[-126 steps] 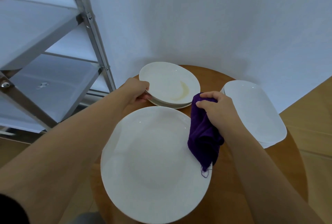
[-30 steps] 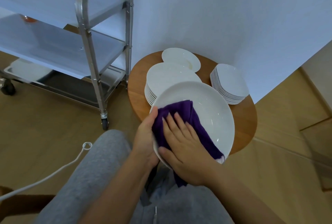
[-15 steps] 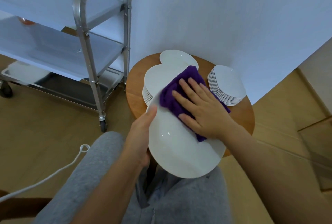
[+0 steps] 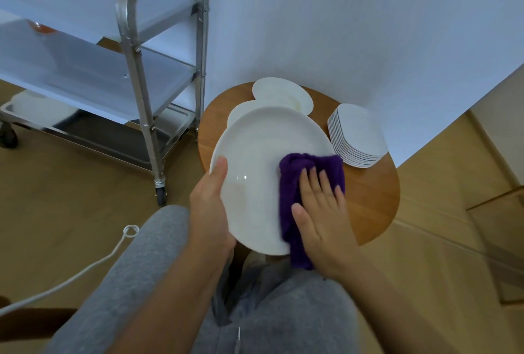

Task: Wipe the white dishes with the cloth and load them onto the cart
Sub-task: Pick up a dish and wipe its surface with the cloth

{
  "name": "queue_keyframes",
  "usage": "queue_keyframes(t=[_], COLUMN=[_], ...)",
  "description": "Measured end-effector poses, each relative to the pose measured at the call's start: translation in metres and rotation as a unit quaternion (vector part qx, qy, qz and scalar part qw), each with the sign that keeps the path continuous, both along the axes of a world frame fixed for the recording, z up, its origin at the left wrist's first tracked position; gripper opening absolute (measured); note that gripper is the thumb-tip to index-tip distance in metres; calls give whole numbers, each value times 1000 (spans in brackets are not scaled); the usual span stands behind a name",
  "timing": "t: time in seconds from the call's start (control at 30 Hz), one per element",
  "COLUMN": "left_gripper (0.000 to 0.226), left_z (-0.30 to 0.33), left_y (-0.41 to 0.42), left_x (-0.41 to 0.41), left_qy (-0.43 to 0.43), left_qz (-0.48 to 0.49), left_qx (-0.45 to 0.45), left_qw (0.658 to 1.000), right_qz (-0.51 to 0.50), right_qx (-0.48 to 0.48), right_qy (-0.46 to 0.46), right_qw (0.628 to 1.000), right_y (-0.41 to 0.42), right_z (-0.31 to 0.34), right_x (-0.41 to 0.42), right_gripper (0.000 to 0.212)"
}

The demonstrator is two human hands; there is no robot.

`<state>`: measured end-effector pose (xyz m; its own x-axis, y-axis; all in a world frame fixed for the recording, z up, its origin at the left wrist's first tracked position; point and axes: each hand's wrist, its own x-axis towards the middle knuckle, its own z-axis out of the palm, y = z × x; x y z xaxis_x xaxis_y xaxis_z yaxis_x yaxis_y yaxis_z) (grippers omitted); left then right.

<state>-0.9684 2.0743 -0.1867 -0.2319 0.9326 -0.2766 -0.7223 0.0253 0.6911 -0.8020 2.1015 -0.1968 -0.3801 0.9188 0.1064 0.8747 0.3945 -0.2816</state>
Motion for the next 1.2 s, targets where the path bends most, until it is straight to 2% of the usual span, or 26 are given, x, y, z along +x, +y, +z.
queue_keyframes(t=[0.1, 0.17, 0.27, 0.43, 0.5, 0.57, 0.67, 0.73, 0.77, 0.8, 0.83, 0.87, 0.93, 1.0, 1.03, 1.13, 1.2], left_gripper=[58, 55, 51, 49, 42, 45, 48, 37, 35, 36, 39, 42, 46, 46, 46, 29, 13], left_z=[4, 2, -5, -10, -9, -5, -5, -6, -6, -5, -4, -3, -3, -3, -2, -1, -4], left_y=[2, 4, 5, 7, 10, 12, 16, 20, 22, 23, 24, 24, 21, 16, 13, 10, 10], left_x=[11, 15, 14, 6, 4, 7, 13, 15, 16, 16, 17, 18, 22, 28, 31, 38, 37], left_qy=[19, -8, -59, -120, -173, -207, -208, -183, -176, -171, -165, -156, -136, -110, -92, -16, 13], left_qz=[41, 46, 33, 42, 58, 63, 81, 115, 128, 138, 146, 152, 151, 137, 128, 118, 123], left_qx=[-13, -35, -48, -35, -21, 0, 1, -19, -26, -28, -29, -29, -20, -12, -8, -8, -26], left_qw=[999, 998, 997, 991, 983, 976, 975, 976, 976, 975, 975, 976, 979, 984, 987, 993, 992], right_qz=[-96, -115, -52, 35, 35, 16, -56, -157, -206, -246, -283, -309, -323, -308, -306, -338, -360], right_qx=[-32, -32, -10, -72, -24, 19, 139, 222, 219, 168, 67, -54, -234, -312, -317, -293, -290], right_qy=[116, 154, 161, 218, 218, 215, 201, 236, 276, 318, 362, 414, 539, 651, 688, 729, 726], right_qw=[988, 981, 986, 973, 975, 976, 968, 933, 913, 900, 886, 854, 742, 619, 576, 519, 508], right_y=[-24, -34, -41, -41, -41, -36, -33, -42, -49, -55, -58, -59, -55, -49, -46, -38, -32], right_z=[-14, -18, -15, -2, 3, 10, 22, 27, 30, 31, 31, 29, 26, 23, 20, 12, 8], right_x=[-35, -55, -68, -53, -44, -36, -30, -38, -43, -49, -54, -57, -61, -63, -64, -59, -50], right_gripper=[52, 49, 46, 41, 46, 41, 37, 41, 43, 47, 56, 68, 81, 78, 73, 58, 52])
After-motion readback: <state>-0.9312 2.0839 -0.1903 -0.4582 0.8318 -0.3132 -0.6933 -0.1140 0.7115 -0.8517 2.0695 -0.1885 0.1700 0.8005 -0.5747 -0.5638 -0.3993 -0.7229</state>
